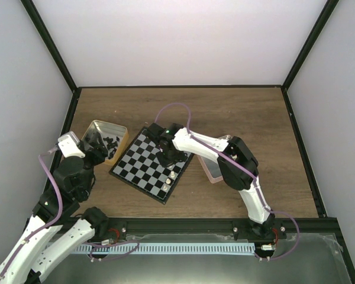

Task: Set up the chess pieces on the board
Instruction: Place the chess piece on the chessboard, then pick up the chess piece from the storage box.

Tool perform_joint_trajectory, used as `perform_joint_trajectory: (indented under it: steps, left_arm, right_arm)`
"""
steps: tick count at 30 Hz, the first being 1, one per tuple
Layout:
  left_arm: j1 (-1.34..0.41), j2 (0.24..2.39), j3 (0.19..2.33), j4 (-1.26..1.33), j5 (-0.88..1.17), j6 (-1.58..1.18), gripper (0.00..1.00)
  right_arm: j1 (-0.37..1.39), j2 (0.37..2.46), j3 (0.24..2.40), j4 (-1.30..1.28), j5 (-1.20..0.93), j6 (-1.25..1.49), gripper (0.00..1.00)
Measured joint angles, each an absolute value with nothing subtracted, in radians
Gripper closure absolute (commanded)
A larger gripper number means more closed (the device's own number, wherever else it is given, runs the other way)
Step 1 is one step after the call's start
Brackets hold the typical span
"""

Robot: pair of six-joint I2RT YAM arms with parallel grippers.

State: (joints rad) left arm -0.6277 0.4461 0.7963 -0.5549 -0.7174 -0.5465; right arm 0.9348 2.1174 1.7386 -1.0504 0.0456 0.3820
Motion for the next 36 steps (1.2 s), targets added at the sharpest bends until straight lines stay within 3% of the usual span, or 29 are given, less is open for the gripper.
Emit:
perform_joint_trajectory:
  steps: [12,21,27,36]
  left_arm:
    - [-0.626,0.447,0.796,-0.554,-0.713,-0.546,0.26]
    - [-0.626,0.457,0.796,-0.550,-0.702,-0.545,0.25]
    - [-0.626,0.481,0.796,-0.541,-0.688,-0.541,0.25]
    - [-0.626,0.505,0.794,-0.524,-0.665,-0.530,0.25]
  right_arm:
    - [0.935,2.076,1.740,-1.039,0.072,0.442,0.74]
    - [0.907,1.911,1.652,-0.930,0.147,0.523,0.72]
    - [0.832,1.829,1.494,-0.856,0.207,0.591,0.65]
    - [0.580,1.575,1.119,-0.704,0.247,0.675,0.61]
